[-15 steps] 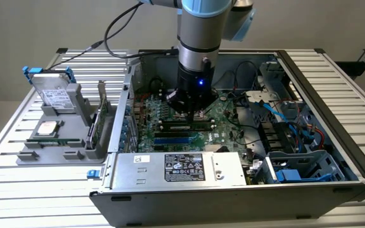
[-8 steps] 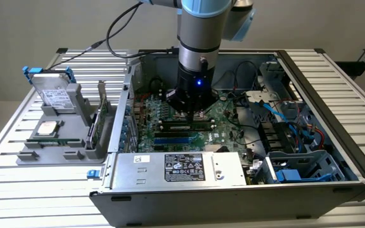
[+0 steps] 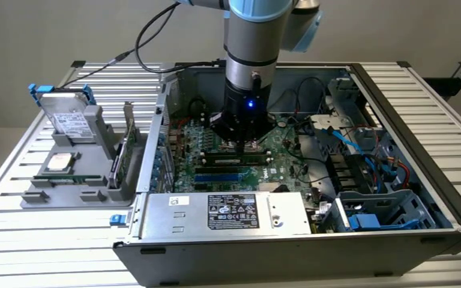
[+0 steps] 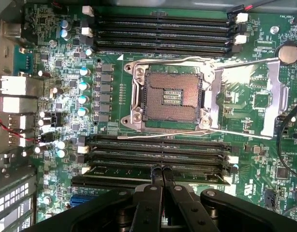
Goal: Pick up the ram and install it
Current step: 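Press down the ram until it locks into place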
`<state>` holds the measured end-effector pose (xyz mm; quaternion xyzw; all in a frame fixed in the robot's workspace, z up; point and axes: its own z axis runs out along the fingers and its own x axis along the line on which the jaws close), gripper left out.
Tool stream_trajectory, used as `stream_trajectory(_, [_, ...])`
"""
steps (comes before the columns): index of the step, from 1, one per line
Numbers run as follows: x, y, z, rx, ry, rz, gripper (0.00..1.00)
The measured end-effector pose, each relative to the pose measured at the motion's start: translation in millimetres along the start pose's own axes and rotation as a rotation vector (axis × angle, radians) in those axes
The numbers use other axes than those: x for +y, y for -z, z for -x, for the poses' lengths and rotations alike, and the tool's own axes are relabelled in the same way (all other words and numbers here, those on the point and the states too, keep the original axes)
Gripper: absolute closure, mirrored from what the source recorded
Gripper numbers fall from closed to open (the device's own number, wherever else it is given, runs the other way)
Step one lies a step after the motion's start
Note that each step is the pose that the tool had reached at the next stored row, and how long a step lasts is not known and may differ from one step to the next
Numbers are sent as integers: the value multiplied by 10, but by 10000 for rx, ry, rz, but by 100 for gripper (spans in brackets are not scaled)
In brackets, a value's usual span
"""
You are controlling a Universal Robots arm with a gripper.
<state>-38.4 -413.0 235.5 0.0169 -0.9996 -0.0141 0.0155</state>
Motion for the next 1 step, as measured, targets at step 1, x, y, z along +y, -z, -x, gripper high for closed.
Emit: stream_trajectory(1, [0,0,0,0,0,-1,90])
